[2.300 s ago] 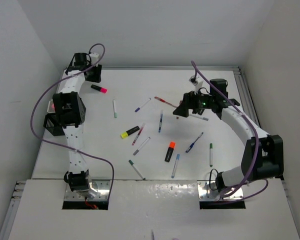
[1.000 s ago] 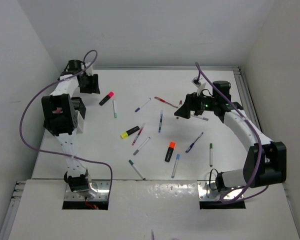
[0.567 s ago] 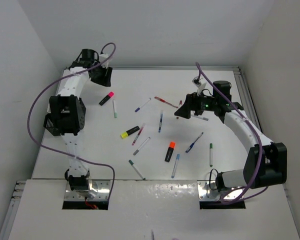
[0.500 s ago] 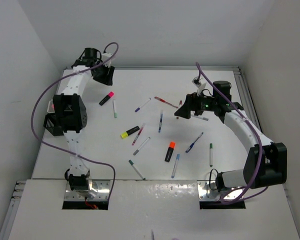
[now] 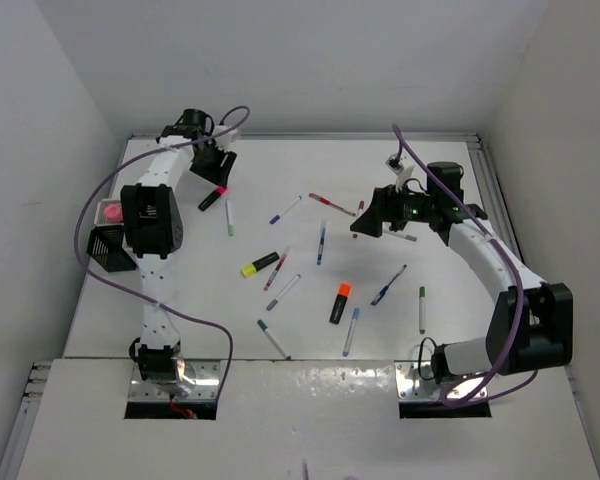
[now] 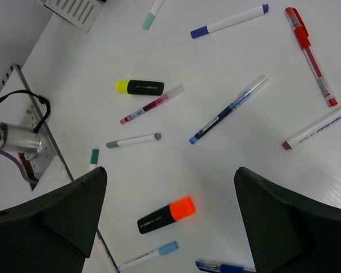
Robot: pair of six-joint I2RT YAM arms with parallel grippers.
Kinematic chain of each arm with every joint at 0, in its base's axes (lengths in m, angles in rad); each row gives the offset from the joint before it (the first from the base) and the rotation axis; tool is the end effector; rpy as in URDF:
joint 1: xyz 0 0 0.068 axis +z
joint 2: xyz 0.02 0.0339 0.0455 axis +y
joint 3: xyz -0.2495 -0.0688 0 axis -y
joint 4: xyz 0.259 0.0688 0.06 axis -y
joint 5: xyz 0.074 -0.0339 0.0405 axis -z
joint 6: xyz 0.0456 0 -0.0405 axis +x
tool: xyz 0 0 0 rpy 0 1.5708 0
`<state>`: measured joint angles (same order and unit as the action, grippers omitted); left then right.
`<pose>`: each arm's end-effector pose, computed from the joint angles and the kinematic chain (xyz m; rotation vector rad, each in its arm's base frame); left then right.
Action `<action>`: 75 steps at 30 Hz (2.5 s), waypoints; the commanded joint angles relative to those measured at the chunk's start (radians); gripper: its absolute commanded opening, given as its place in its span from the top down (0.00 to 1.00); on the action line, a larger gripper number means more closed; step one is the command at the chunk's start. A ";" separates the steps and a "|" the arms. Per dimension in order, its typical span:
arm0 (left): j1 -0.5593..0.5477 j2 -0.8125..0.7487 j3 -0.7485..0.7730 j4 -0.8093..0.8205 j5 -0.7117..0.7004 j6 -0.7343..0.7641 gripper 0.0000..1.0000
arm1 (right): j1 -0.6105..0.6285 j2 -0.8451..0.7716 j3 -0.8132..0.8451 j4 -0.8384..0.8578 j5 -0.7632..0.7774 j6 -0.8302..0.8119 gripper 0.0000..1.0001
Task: Sort the stationery into containers
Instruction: Pick up the pen from the center of the board, then place the pen in the storage box.
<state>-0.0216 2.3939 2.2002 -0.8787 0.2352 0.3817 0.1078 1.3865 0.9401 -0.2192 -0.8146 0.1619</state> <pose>0.5249 -0.0220 0.1882 0.5985 2.5367 -0.1841 0.3112 0.0670 0.2361 -0.3907 2.1503 1.0542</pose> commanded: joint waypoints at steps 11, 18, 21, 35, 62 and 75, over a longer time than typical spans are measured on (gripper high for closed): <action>-0.012 0.073 0.003 0.007 -0.045 -0.009 0.43 | -0.005 0.022 0.025 0.012 -0.011 -0.007 0.09; -0.026 0.080 0.001 0.014 -0.056 -0.003 0.59 | -0.005 0.036 0.034 0.012 -0.015 -0.009 0.09; -0.035 0.074 0.001 0.003 -0.048 0.005 0.72 | -0.007 0.036 0.046 0.006 -0.015 -0.010 0.09; 0.143 -0.548 -0.281 0.412 0.383 -0.345 1.00 | -0.007 0.000 0.088 -0.003 -0.023 0.010 0.10; 0.680 -1.388 -1.356 0.731 0.518 -0.296 1.00 | -0.060 0.078 0.195 -0.158 -0.032 -0.038 0.09; 0.781 -1.274 -1.427 0.998 0.458 -0.337 1.00 | -0.060 0.063 0.187 -0.193 0.002 -0.081 0.09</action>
<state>0.7383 1.1267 0.7990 -0.0334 0.6853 0.0605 0.0498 1.4689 1.0946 -0.4076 -0.8211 0.1139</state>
